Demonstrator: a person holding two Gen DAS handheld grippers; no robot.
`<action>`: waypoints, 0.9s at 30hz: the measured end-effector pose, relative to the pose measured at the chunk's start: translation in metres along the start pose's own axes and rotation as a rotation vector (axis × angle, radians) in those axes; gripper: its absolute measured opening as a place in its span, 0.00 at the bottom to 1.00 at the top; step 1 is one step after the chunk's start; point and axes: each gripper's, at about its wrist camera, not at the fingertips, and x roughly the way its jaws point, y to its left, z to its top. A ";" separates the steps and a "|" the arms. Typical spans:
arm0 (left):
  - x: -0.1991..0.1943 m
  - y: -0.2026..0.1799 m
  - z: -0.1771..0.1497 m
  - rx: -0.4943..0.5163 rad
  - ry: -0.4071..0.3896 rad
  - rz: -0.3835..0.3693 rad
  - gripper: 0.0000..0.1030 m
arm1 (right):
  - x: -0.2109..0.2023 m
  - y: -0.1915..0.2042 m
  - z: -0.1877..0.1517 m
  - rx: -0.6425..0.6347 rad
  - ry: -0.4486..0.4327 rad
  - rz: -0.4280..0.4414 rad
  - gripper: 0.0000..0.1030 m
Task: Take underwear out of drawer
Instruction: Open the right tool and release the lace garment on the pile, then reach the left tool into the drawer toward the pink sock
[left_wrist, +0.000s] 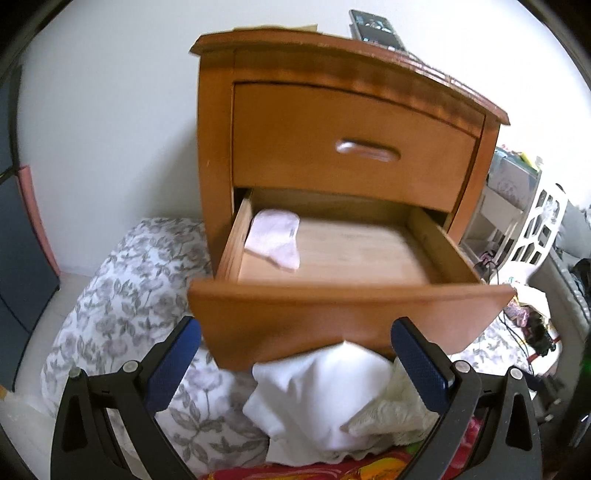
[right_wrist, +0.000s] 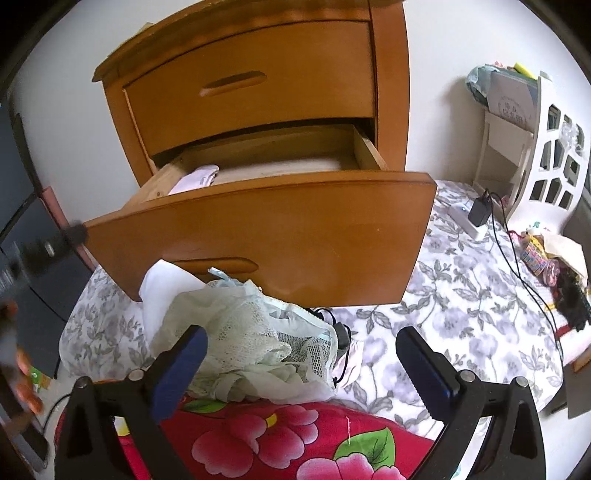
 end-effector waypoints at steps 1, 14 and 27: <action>0.000 0.000 0.007 0.011 0.005 0.012 0.99 | 0.001 -0.001 0.000 0.007 0.003 -0.002 1.00; 0.051 0.005 0.090 0.000 0.239 0.018 0.99 | 0.004 -0.015 -0.004 0.091 0.011 0.040 1.00; 0.143 -0.014 0.116 0.019 0.486 0.130 0.99 | 0.009 -0.024 -0.004 0.147 0.026 0.098 1.00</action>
